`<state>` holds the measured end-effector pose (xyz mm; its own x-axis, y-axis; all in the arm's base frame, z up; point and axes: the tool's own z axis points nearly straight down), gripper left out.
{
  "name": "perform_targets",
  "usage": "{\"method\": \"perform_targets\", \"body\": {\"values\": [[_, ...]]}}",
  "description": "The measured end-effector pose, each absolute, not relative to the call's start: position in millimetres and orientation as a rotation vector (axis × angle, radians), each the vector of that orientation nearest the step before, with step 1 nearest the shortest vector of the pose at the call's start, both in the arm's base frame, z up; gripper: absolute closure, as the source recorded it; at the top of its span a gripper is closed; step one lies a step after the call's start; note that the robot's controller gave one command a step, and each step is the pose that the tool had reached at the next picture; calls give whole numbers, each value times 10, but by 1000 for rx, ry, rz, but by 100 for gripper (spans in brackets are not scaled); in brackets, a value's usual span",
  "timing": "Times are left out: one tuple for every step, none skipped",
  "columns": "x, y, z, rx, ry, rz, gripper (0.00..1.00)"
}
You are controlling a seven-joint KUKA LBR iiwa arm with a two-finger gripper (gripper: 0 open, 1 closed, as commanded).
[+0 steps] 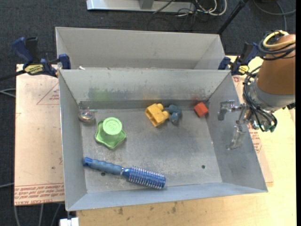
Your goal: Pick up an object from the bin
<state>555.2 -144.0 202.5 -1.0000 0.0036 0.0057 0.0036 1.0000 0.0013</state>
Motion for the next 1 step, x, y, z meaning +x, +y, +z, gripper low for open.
{"method": "perform_targets", "body": {"values": [[6322,-1550,711,-373,-3133,0,0]]}}
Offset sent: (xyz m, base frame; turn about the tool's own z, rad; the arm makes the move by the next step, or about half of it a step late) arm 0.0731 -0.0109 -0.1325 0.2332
